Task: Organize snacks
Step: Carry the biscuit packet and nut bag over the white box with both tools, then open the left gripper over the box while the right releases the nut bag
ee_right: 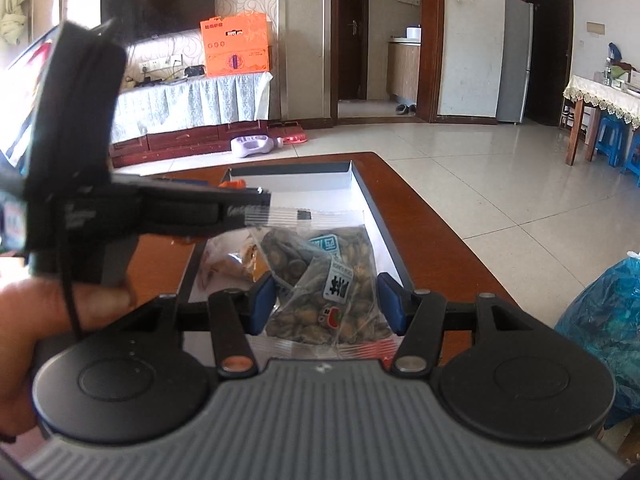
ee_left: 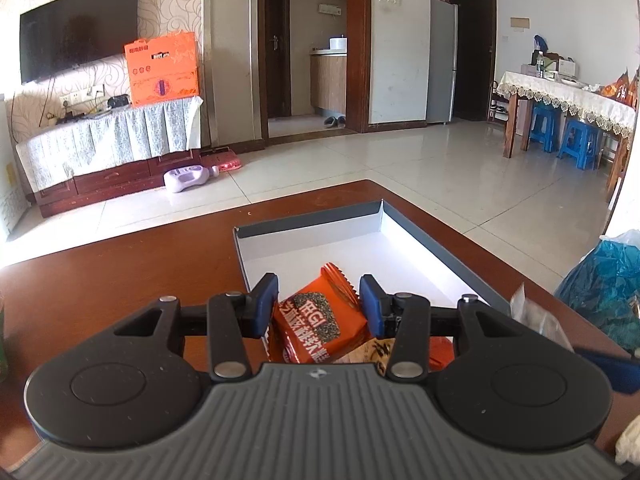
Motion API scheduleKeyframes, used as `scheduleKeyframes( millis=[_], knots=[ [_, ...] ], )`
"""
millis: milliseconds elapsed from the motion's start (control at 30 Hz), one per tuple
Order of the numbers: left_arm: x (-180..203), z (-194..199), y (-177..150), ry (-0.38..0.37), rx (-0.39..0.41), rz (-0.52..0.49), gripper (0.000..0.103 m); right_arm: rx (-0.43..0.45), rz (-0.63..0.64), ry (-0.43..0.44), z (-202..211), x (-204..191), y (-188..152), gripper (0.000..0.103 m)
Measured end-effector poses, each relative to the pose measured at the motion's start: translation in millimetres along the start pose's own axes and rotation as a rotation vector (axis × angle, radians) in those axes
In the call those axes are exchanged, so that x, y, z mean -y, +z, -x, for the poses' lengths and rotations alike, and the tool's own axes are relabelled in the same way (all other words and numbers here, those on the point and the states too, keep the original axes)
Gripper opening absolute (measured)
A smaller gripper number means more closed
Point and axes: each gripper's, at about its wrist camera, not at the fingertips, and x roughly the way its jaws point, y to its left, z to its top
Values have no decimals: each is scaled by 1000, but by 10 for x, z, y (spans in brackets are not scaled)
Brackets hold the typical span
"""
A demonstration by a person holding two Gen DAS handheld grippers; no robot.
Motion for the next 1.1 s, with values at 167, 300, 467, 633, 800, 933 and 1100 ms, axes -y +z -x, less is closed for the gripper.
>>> scheduleKeyframes(
  millis=[167, 300, 467, 633, 800, 933, 1100],
  knots=[
    [-5, -181, 68, -25, -6, 3, 51, -29, 29, 8, -95, -28, 7, 58],
    [121, -303, 112, -50, -2, -40, 51, -60, 55, 6, -198, -67, 22, 58],
    [172, -466, 175, -75, -18, -49, 54, -80, 66, -9, -265, -81, 19, 58],
    [131, -556, 214, -81, -27, -23, 68, -89, 87, -4, -305, -161, 36, 58],
    [93, -534, 227, -60, -16, -27, 85, -88, 112, -1, -325, -243, 34, 58],
    [82, -476, 222, -58, -8, -28, 91, -85, 123, -4, -339, -293, 28, 58],
    [46, -401, 221, -55, -2, -38, 92, -68, 140, -15, -327, -317, -42, 59]
  ],
)
